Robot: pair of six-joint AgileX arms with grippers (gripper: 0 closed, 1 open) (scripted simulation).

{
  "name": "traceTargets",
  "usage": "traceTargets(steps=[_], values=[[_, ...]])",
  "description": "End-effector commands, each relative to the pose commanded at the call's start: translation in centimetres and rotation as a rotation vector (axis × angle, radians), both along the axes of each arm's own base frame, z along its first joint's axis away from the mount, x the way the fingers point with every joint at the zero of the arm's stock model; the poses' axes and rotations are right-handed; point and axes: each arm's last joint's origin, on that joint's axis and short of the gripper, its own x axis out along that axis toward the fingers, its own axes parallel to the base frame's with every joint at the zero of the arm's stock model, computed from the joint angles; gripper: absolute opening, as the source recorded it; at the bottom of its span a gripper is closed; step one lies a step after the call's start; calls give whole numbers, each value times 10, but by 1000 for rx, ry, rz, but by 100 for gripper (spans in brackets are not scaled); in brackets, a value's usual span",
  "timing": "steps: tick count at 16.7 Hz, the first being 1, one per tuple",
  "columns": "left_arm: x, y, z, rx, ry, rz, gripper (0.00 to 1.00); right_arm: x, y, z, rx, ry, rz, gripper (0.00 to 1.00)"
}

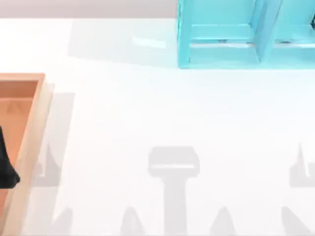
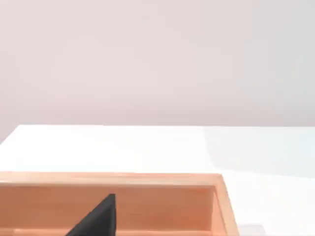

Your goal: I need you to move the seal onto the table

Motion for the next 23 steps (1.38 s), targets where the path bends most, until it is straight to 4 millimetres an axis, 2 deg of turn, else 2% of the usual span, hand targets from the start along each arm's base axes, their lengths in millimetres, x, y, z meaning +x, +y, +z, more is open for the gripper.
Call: traceTargets(steps=[3,5,10,13,17,20,23], values=[[0,0,2,3,12,4,100,0,0,0,0,0,0,100],[0,2,10,17,66,20,100,0,0,0,0,0,0,100],[14,11,52,71,376,74,100,0,0,0,0,0,0,100],[37,22,80,96,640,96,100,0,0,0,0,0,0,100],[83,44,105,100,1001,91,100,0,0,0,0,0,0,100],[119,64,111,80,1243,61,100,0,0,0,0,0,0,100],[148,83,107,50,1433,24,100,0,0,0,0,0,0,100]])
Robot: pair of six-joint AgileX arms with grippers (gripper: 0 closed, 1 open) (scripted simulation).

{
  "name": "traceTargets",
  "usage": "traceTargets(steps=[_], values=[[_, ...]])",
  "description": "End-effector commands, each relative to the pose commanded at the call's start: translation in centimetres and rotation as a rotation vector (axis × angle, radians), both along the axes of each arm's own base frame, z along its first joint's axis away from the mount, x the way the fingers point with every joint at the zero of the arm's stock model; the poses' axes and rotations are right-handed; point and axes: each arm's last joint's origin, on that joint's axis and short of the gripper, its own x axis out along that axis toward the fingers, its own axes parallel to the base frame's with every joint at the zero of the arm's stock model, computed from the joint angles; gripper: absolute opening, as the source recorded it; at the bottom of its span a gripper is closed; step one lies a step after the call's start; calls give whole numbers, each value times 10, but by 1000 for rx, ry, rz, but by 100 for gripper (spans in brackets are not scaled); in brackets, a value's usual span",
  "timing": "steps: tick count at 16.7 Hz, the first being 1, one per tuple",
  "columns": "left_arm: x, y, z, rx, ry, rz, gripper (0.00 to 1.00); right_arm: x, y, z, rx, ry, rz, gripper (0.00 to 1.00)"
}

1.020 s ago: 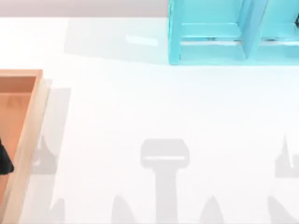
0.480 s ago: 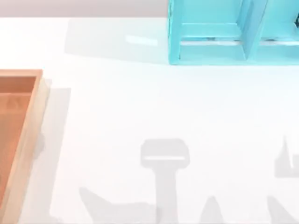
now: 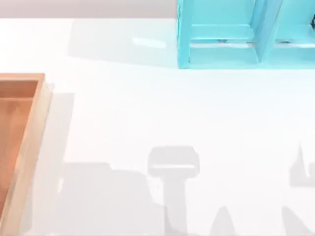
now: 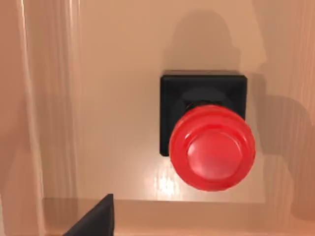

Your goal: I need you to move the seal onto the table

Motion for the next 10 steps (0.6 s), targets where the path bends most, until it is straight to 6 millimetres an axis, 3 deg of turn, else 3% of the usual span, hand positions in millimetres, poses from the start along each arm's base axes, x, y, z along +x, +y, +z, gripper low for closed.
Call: traceTargets(steps=[4,10], values=[[18,14,-7,-40,132,-2,100,0,0,0,0,0,0,100],[19,14,-8,-42,138,-6,100,0,0,0,0,0,0,100]])
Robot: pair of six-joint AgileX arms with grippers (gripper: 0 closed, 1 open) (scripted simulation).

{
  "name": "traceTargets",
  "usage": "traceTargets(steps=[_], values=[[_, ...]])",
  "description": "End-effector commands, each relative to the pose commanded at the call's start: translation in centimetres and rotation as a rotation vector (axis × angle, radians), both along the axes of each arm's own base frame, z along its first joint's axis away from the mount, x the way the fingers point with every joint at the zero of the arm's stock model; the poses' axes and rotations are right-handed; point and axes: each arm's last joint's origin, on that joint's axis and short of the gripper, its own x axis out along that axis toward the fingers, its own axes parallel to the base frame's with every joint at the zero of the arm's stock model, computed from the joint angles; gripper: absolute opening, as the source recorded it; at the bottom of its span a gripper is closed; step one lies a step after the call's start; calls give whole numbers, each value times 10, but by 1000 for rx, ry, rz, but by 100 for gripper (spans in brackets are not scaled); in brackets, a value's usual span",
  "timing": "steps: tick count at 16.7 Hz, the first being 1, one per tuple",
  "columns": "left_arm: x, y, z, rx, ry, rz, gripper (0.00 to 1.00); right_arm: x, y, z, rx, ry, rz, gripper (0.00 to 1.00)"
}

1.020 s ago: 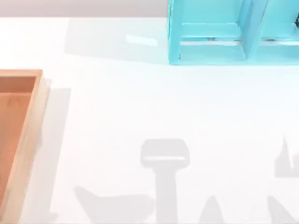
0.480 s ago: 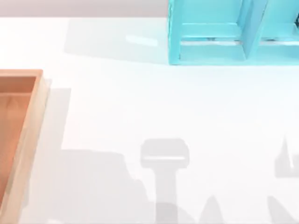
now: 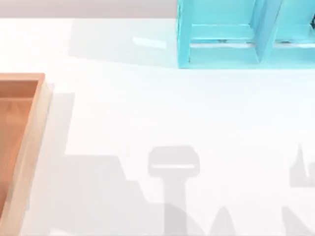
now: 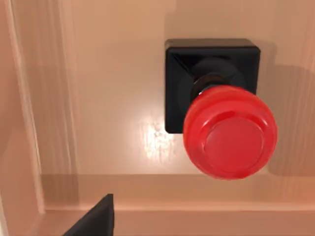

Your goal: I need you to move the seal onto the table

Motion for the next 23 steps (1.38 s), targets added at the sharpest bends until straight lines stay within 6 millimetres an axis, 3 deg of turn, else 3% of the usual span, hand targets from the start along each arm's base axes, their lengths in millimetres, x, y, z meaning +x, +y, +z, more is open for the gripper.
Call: traceTargets(steps=[3,10,15,23], values=[[2,1,-20,-3,7,3,100,0,0,0,0,0,0,100],[1,2,-94,0,-1,3,100,0,0,0,0,0,0,100],[0,2,-99,-1,1,3,100,0,0,0,0,0,0,100],[0,2,-99,-1,1,3,40,0,0,0,0,0,0,100]])
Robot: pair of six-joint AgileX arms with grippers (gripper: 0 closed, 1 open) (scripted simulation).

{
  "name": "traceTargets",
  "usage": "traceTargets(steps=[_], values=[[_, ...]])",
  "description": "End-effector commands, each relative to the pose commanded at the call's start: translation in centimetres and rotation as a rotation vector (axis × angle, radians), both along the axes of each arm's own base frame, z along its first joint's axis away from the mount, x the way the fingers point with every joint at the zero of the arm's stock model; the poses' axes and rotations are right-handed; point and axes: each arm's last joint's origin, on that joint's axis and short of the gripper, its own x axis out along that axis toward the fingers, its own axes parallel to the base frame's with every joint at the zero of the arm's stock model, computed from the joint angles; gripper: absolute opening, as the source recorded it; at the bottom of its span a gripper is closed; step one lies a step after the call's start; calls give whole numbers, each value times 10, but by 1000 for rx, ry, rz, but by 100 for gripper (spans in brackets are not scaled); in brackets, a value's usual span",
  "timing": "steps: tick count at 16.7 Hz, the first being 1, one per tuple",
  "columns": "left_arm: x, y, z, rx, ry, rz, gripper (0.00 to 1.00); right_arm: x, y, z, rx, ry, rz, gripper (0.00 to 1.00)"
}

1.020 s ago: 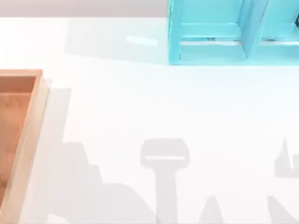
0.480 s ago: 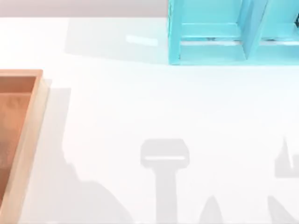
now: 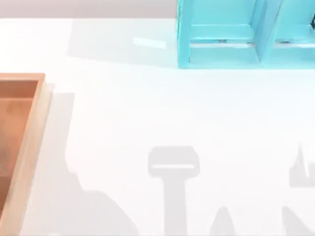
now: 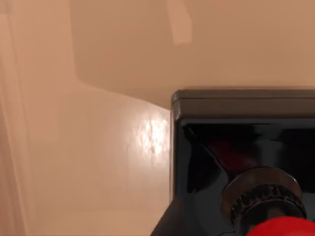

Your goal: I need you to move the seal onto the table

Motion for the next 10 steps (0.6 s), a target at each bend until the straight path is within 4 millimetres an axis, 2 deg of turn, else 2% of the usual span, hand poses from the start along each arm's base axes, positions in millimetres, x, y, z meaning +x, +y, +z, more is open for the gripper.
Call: traceTargets(steps=[5,10], values=[[0,0,0,0,0,0,2,0,0,0,0,0,0,100],[0,0,0,0,0,0,0,0,0,0,0,0,0,100]])
